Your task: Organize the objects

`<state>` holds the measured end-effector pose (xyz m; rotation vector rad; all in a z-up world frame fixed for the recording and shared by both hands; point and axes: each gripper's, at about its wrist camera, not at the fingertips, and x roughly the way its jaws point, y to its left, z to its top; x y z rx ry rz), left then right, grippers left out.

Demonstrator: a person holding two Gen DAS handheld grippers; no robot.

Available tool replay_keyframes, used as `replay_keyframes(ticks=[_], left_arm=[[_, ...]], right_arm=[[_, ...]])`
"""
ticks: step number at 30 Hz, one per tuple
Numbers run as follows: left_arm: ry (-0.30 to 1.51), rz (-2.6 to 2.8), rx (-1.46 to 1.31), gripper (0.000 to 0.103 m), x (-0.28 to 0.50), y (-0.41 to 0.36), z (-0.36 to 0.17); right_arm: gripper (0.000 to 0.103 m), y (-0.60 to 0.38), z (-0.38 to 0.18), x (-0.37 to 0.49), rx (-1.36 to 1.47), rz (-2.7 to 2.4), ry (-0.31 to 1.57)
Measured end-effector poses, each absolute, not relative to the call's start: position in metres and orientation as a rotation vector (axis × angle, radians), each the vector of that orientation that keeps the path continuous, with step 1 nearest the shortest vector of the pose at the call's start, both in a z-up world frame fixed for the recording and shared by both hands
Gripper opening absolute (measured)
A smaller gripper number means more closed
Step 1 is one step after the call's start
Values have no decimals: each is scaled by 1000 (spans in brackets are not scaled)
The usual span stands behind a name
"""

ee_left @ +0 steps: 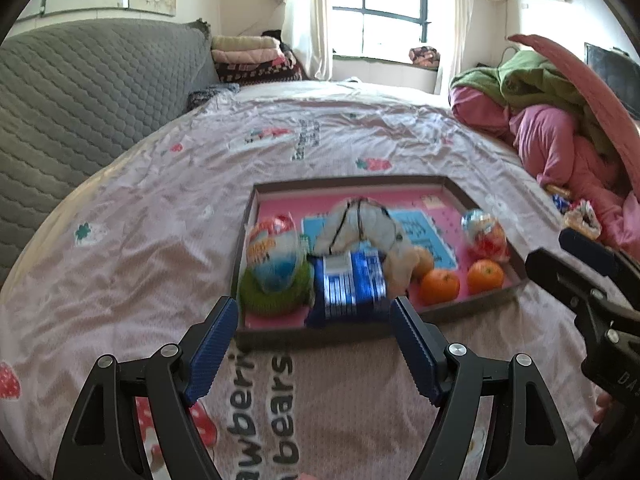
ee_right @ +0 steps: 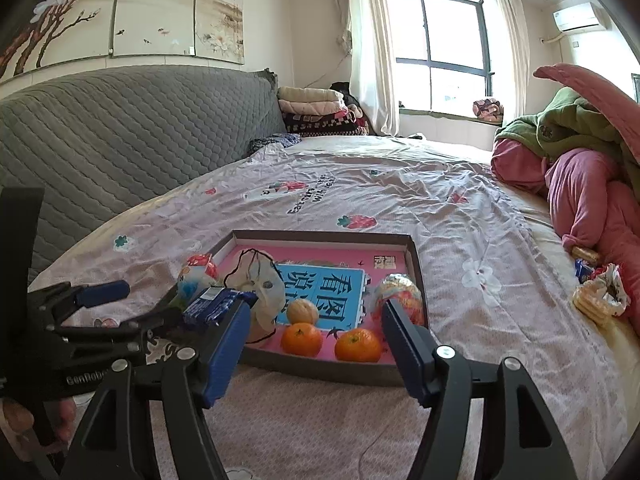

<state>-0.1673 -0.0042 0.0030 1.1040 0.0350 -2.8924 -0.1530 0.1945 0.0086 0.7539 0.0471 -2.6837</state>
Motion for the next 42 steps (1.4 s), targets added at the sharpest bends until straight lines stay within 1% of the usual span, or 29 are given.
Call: replay_keyframes(ticks=[10,20,29,36,42], left_arm=[[29,-2898,1168,79,-151,5,-13],[77,-2885,1173,79,-140,-1,-20],[62,-2882,1183,79,-128,1,-29],[90,-2874,1194,79,-119,-3,-35],[100,-2876,1195,79,-115,-4,-40]], right_arm=[[72,199,-2,-137,800,-2684,27],[75,197,-10,-125,825,-2683,7],[75,190,-22,-115,868,-2675,25],[75,189,-35,-111,914,-2669,26],[75,189,-37,-105,881,-2676,30]])
